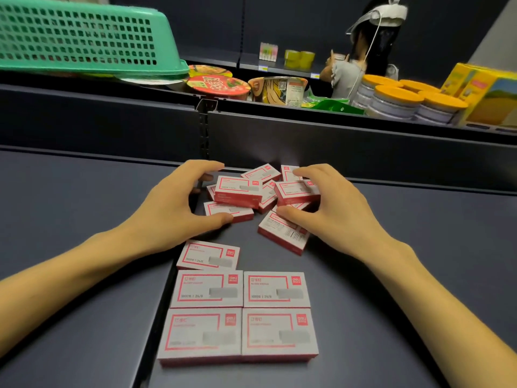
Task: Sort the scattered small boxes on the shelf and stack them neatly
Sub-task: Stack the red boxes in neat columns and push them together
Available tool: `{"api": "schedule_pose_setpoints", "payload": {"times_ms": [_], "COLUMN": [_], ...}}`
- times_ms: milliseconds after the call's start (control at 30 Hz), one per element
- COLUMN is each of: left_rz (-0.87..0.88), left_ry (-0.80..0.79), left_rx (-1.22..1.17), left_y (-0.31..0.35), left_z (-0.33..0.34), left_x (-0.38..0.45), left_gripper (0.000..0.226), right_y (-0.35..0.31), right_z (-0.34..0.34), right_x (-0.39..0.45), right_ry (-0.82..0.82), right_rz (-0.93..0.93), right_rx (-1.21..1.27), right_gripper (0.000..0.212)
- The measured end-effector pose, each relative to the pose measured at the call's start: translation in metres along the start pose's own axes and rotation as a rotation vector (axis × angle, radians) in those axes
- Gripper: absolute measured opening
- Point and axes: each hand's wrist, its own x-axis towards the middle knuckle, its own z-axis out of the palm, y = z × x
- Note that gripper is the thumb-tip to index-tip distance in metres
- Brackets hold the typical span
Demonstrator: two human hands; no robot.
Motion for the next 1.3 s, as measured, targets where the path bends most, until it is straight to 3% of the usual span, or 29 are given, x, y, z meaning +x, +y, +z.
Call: {"api": "schedule_pose_setpoints", "payload": {"times_ms": [267, 367, 433, 567, 700, 800, 933, 1067, 1200, 1300], "left_rz": [-0.016, 0.004, 0.032, 0.094, 0.178, 0.182, 0.215, 0.226, 0.223, 0.218], "left_ry": [0.056, 0.066, 0.077, 0.135, 0.175, 0.006, -0.306, -0.348, -0.366, -0.377], "left_rx": [-0.006, 0.010, 0.048, 0.078, 0.022, -0.135, -0.102, -0.127, -0.135, -0.122], "left_y": [-0.004, -0.003, -0.003, 0.001, 0.014, 0.023, 0.022, 0.019, 0.018, 0.019], "left_z": [-0.001, -0.003, -0.004, -0.007, -0.013, -0.018, -0.014, -0.013, -0.014, -0.015], "left_x": [0.003, 0.002, 0.000, -0.002, -0.006, -0.010, -0.013, -0.013, -0.015, -0.014], "left_gripper": [0.084, 0.082, 0.080, 0.072, 0.048, 0.032, 0.027, 0.020, 0.015, 0.017], "right_y": [-0.005, -0.008, -0.014, -0.027, -0.024, -0.019, -0.019, -0.022, -0.027, -0.026], "right_z": [0.010, -0.007, -0.013, -0.007, -0.008, -0.008, -0.008, -0.013, -0.022, -0.026], "right_x": [0.001, -0.007, -0.013, -0.020, -0.018, -0.016, -0.018, -0.019, -0.020, -0.020], "right_ry": [0.145, 0.216, 0.125, -0.109, -0.118, -0.169, -0.209, -0.157, -0.163, -0.272], "right_rz": [0.008, -0.055, -0.120, -0.220, -0.244, -0.250, -0.231, -0.160, -0.117, -0.107], "right_rx": [0.021, 0.083, 0.060, -0.113, -0.095, -0.070, 0.038, 0.313, 0.640, 0.609], "right_gripper": [0.074, 0.049, 0.040, 0.051, 0.046, 0.047, 0.047, 0.039, 0.052, 0.053]}}
